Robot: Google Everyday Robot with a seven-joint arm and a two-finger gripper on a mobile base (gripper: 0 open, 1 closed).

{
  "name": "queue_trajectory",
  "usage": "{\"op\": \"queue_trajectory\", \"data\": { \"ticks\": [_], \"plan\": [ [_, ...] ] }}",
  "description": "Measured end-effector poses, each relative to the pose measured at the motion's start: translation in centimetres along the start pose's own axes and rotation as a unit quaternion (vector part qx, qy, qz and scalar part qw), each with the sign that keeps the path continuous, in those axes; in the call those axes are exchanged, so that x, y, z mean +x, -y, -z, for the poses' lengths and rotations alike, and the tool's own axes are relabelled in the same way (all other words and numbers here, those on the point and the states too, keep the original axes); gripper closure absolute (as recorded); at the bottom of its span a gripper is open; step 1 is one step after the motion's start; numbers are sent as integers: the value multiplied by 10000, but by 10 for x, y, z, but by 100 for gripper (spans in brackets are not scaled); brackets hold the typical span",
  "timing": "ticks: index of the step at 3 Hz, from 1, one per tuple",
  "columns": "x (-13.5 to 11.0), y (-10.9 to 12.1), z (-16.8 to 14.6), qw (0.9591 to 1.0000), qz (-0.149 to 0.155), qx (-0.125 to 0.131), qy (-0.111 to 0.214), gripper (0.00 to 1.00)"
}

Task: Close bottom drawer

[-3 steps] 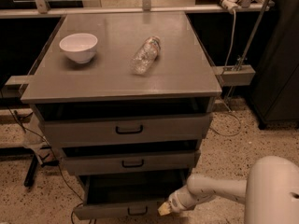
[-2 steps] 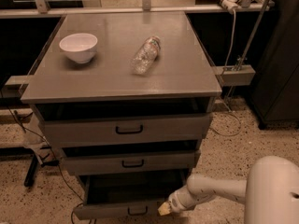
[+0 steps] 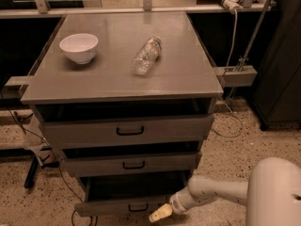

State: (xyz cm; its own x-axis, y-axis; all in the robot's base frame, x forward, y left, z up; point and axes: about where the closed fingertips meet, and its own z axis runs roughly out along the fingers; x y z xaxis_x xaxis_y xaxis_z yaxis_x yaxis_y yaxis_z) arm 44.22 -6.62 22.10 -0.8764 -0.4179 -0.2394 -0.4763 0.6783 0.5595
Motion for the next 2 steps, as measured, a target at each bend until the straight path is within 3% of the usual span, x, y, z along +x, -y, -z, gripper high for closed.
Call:
{"op": "queue_trajectory", "data": {
  "ticks": [1, 2],
  "plan": [
    [0, 0, 0, 10000, 0, 0, 0, 0],
    [0, 0, 0, 10000, 0, 0, 0, 19]
  ]
}}
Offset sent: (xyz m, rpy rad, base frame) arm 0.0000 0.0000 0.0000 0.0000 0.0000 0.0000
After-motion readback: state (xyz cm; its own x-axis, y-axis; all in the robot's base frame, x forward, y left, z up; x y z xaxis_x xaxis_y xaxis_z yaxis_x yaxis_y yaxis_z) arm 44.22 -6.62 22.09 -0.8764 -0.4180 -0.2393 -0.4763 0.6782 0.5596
